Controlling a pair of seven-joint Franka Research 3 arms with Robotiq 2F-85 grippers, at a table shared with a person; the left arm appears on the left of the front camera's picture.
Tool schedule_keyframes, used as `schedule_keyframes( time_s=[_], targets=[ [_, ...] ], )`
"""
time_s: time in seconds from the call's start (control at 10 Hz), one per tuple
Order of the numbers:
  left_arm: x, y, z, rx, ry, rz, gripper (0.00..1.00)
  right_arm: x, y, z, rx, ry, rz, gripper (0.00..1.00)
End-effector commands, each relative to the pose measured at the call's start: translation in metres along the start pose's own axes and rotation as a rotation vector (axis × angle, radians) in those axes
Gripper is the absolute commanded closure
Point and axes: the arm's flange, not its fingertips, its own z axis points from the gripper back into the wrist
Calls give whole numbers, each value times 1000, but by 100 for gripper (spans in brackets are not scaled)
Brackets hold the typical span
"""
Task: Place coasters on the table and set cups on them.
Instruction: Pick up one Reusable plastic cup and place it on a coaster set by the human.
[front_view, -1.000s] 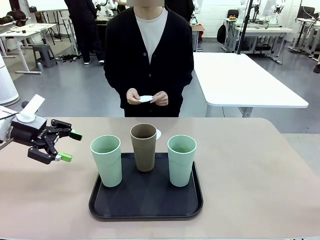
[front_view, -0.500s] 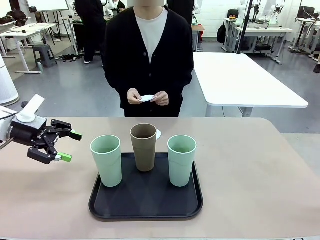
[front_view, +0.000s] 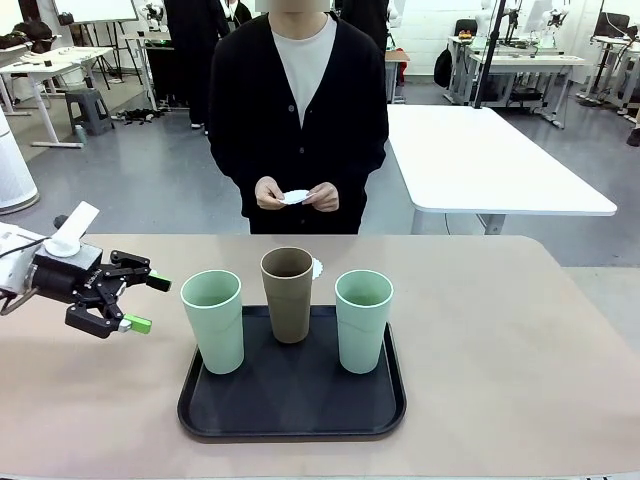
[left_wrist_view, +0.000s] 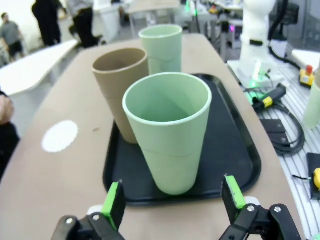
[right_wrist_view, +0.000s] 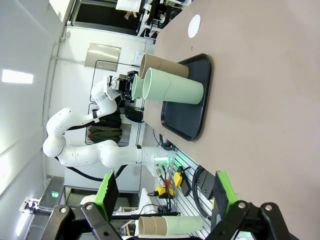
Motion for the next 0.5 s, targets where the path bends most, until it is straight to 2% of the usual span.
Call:
schedule_keyframes(
  time_s=[0.0,0.4],
  targets=[
    [-21,-4,1,21,-106,-30,0,1,0,0,10,-8,11,0],
    [-44,0,-21,3,-120,3,0,1,0,0,10,-8,11,0]
  ],
)
